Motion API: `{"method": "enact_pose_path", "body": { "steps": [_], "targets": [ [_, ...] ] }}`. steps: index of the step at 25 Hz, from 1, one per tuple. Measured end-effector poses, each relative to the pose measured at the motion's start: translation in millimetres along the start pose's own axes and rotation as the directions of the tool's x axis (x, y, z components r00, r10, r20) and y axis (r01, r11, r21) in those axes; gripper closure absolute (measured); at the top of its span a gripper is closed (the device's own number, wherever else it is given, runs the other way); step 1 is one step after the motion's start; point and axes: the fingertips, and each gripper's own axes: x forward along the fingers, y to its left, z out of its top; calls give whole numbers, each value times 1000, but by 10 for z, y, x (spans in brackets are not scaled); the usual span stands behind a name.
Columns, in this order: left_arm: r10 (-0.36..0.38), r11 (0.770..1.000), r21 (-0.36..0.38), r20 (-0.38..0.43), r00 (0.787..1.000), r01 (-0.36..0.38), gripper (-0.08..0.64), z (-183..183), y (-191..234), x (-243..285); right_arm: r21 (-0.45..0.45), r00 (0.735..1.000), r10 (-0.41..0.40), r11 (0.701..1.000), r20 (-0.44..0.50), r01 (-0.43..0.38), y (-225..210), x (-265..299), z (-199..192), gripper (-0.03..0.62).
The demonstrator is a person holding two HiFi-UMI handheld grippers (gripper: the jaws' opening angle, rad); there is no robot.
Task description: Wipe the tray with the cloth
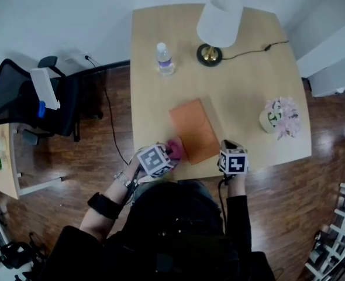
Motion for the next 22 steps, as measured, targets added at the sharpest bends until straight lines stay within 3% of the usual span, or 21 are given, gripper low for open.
{"method": "enact_pose_path", "body": {
  "steps": [4, 8, 10, 15, 22],
  "targets": [
    [144, 989, 18, 10, 990, -144, 470, 154, 746, -513, 55, 994, -79, 996, 69, 75, -44, -184, 46, 586],
    [278, 958, 68, 24, 960, -279, 469, 446, 1478, -867, 143, 989, -131, 982, 74, 120, -56, -356, -112, 586],
    [308, 946, 96, 39, 951, -310, 469, 622, 1779, -914, 190, 990, -132, 975, 60, 118, 1, -385, -232, 586],
    [325, 935, 153, -4, 946, -321, 468, 856, 2238, -697, 254, 992, -120, 961, 22, 111, 166, -299, -417, 586],
    [259, 949, 202, -63, 964, -242, 468, 819, 2168, -331, 291, 993, -117, 950, -3, 113, 267, -187, -426, 586]
  ]
}}
